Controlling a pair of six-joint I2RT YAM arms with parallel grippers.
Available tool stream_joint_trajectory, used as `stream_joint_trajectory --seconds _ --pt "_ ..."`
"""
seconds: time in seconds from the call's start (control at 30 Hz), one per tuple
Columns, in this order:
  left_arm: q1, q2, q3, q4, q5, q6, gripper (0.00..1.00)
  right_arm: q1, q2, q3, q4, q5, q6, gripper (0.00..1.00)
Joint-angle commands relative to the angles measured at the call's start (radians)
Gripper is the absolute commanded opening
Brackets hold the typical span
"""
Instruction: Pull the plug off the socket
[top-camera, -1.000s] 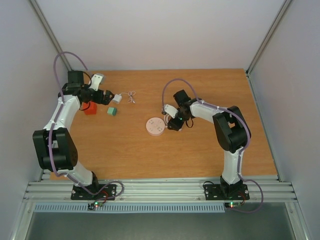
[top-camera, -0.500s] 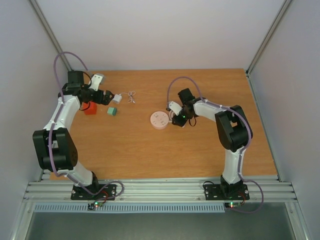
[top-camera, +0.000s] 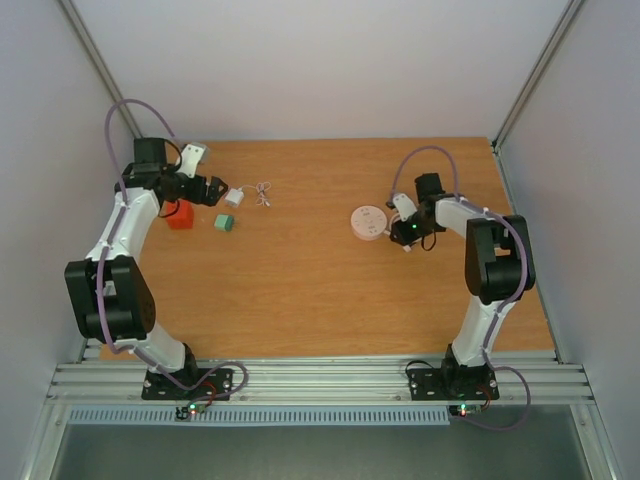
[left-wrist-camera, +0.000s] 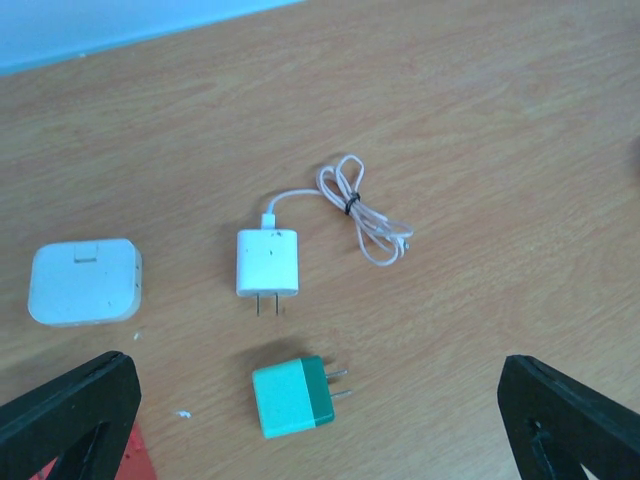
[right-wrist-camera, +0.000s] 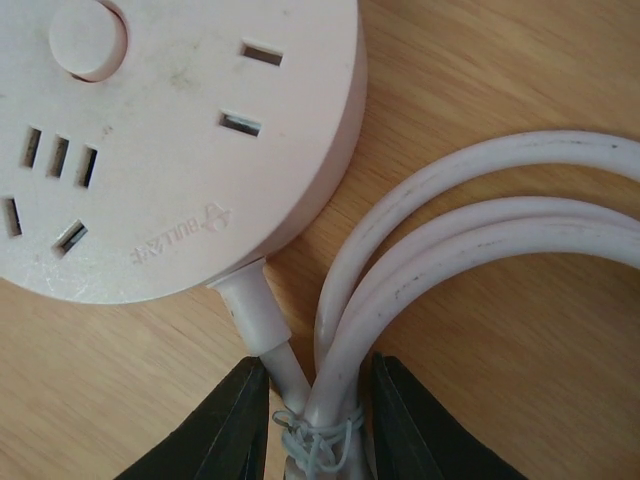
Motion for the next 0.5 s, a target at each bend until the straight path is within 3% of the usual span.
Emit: stream_joint_trajectory --seconds 0.0,0.47 --pt "-0.001 0.027 0.056 0.029 -0.001 -0.032 1.00 -0.084 -0.052 -0.047 -0.007 0.007 0.053 0.29" --pt "0.029 0.059 0.066 0.002 -0.075 -0.173 1.00 -0.327 -0.093 -0.100 0.038 -0.003 0.191 0.33"
